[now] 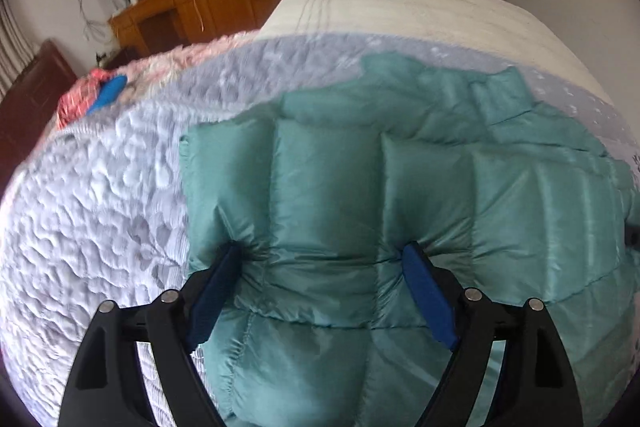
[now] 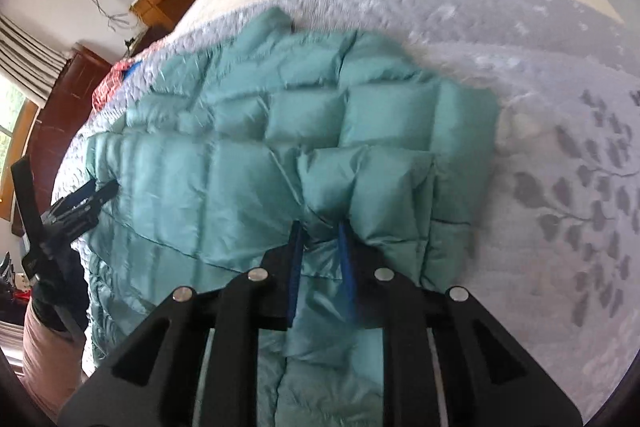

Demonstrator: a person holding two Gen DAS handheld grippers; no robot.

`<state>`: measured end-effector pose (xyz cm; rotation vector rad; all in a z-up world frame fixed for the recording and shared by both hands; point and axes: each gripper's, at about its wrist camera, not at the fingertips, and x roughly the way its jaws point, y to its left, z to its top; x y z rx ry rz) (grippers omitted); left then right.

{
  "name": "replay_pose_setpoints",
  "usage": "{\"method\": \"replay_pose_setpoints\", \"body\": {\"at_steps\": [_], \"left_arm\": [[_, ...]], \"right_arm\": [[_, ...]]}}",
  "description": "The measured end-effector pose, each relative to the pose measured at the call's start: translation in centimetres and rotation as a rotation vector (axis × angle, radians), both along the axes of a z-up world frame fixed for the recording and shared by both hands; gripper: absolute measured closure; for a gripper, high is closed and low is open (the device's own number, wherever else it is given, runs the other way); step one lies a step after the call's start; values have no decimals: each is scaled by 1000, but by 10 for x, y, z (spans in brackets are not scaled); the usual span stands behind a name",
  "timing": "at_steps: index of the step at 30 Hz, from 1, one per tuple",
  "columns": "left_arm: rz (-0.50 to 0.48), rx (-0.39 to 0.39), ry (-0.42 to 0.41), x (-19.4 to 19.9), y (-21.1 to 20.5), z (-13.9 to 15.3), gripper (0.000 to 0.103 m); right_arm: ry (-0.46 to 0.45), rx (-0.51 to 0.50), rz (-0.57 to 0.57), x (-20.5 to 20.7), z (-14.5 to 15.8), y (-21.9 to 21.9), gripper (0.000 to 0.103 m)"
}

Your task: Fold large clothes

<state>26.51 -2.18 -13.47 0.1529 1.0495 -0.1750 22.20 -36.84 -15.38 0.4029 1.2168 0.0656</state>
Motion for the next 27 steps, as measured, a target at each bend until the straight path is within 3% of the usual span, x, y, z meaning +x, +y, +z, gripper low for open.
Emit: {"method": "replay_pose_setpoints", "body": {"at_steps": [2,6,9,13,20,24,27], "left_arm": [[8,-32,29,4,7,-7,18],[9,3,21,0,3,0,20],[19,-28,-35,-13,3,24,21],[-36,-53,-105,-27,-14,46,21],[-62,3,-108,-7,-59,27,21],[-34,25,-18,13,-55,-10,18],[-46,25,-14,12,-56,-10,19]], "right_arm": [[17,16,1,2,-11,3,87],[13,20,-2,1,-7,2,86],[-53,45,-5,-12,17,-3,83],[-100,24,1,-23,37,-5,83],[-60,-1,7,5,23,4,82],[0,7,-5,21,-2,4,88],[7,49,-5,21,-10,1,88]]}}
